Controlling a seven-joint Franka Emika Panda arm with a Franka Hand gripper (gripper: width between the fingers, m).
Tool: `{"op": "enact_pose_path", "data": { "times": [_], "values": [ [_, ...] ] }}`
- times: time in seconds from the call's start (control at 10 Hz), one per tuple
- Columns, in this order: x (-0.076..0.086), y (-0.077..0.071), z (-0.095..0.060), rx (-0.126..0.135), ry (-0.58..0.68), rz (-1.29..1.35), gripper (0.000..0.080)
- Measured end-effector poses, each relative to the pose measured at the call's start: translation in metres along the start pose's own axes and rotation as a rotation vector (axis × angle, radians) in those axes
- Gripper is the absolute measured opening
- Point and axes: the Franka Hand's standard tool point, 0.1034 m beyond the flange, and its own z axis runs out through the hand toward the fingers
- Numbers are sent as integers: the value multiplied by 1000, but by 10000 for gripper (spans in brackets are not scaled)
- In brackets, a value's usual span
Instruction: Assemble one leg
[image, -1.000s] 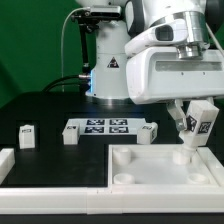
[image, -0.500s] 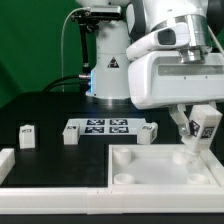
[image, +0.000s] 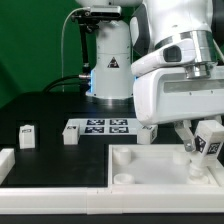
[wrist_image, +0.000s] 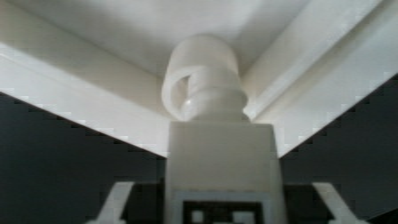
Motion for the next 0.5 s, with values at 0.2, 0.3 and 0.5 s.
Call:
{"op": "enact_pose_path", "data": {
  "times": [0.2, 0.3, 0.5],
  "values": [
    [-1, 2, 0, -8, 15, 3, 290],
    [-1, 2, 1, -10, 21, 4, 290],
    [0, 1, 3, -18, 45, 5, 290]
  ]
}}
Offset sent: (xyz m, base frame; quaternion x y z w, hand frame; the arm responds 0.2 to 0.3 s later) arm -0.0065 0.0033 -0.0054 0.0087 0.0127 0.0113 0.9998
